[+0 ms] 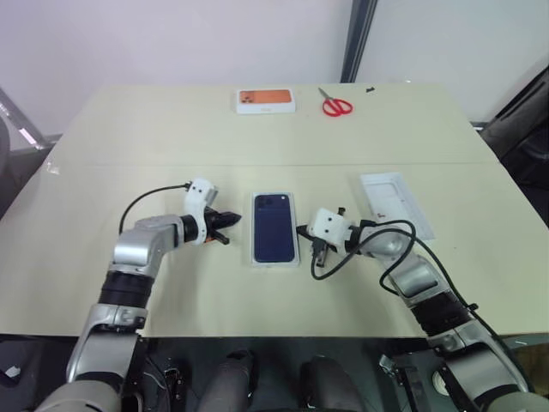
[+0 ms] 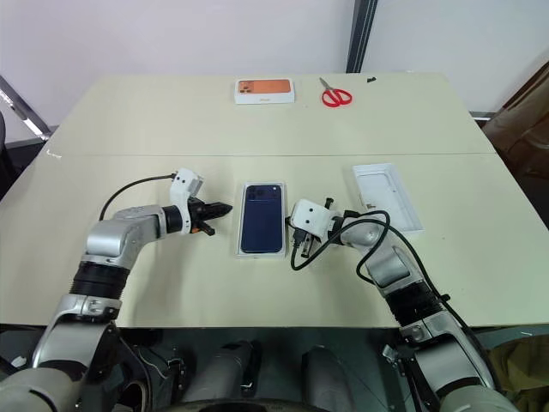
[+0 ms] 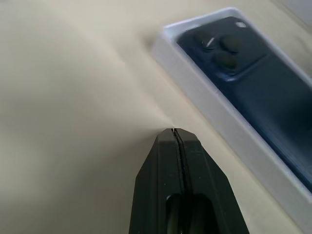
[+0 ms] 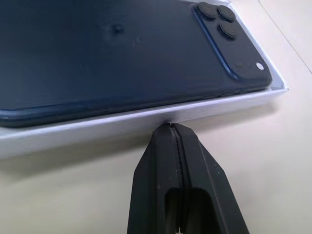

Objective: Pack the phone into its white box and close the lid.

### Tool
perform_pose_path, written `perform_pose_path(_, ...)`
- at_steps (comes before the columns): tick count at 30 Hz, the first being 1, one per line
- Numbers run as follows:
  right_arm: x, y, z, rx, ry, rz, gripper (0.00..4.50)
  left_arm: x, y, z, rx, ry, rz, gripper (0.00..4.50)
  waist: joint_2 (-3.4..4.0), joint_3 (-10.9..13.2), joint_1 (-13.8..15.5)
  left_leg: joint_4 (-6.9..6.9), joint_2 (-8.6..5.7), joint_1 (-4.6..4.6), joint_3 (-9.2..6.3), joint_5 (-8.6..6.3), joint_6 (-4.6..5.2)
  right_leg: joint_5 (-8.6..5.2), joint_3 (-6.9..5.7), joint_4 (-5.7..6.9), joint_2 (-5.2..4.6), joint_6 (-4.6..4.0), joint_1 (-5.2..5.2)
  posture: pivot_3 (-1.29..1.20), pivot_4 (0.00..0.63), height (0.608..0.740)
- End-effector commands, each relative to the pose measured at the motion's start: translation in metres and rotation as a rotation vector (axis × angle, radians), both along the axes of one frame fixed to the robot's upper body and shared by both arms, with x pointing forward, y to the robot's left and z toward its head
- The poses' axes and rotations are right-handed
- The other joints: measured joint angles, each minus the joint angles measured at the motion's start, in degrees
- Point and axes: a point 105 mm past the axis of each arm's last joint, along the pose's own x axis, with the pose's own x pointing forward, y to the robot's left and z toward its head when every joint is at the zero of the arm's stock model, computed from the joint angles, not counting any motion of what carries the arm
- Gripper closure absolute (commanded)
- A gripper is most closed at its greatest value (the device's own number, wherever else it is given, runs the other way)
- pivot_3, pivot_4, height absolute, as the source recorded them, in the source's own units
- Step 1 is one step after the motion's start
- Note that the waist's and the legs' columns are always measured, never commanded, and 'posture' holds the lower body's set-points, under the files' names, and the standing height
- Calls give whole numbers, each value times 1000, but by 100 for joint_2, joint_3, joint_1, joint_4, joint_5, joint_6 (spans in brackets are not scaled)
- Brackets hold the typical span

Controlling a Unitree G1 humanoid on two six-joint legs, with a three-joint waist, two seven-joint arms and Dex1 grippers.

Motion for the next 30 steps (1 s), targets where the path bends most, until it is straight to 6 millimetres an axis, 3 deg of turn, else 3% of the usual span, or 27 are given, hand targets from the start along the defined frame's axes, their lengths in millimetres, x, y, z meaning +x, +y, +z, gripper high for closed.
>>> perform_pose_path(1, 7, 3, 12, 5, -60, -8, 4500, -16, -31, -19, 4, 59, -97, 4462, 0, 0, 6, 0, 0, 0, 0, 0, 0, 0, 0, 0, 0, 0, 0, 0, 150, 734)
perform_pose_path(6, 5, -5, 14, 5, -49, -13, 4500, -19, -47, -15, -6, 18, -137, 4462, 0, -1, 10, 2, -2, 0, -1, 0, 0, 0, -3, 0, 0, 0, 2, 0, 150, 734)
perform_pose_path(19, -2, -70, 13, -72, -32, -146, 4500, -18, -99, -1, -106, 8, -206, 4462, -1, -1, 18, 10, -4, 0, -3, -3, 6, 0, -9, -4, -2, 1, 13, 0, 150, 734)
perform_pose_path(30, 3, -70, 16, -77, -51, -165, 4500, -20, -108, 0, -114, 14, -237, 4462, -1, -1, -4, 9, -1, 0, -2, -2, 5, 0, -7, -3, 1, 1, 10, 0, 150, 734)
